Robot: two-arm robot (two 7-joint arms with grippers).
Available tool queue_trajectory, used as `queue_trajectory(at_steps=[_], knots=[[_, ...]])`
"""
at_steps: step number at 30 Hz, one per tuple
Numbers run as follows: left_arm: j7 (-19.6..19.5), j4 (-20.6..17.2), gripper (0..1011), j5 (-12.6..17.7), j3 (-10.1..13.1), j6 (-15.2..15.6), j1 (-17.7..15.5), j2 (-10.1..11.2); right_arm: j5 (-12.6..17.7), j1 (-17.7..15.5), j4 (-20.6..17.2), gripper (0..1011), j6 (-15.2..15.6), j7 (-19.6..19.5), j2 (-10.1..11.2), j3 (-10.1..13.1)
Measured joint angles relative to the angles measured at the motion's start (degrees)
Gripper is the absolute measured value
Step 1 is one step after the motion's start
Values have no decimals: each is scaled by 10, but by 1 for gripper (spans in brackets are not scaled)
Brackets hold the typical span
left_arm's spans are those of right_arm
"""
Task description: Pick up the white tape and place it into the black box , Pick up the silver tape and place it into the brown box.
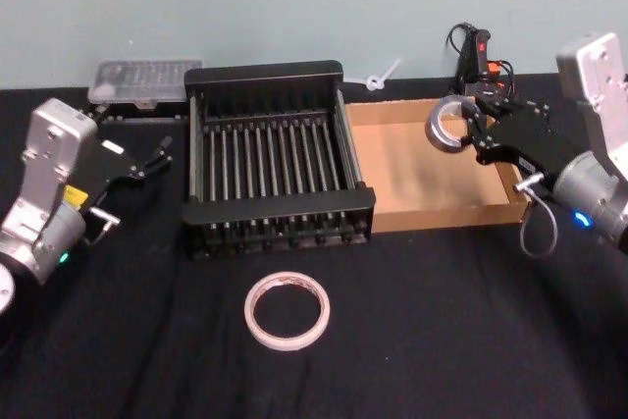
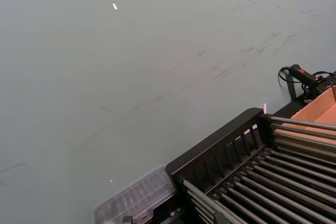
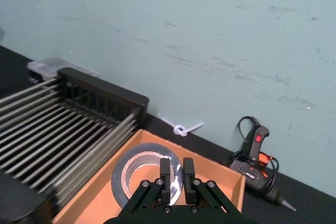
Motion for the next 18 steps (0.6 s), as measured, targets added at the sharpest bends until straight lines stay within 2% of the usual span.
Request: queue_trajectory(at_steps=[6,18], knots=[[0,0,1001,0,0,0,0,0,-19,60,73,145,-4,0,-32,-12],[0,0,1002,0,0,0,0,0,-44,144,196,145,11,7,-80,-38]])
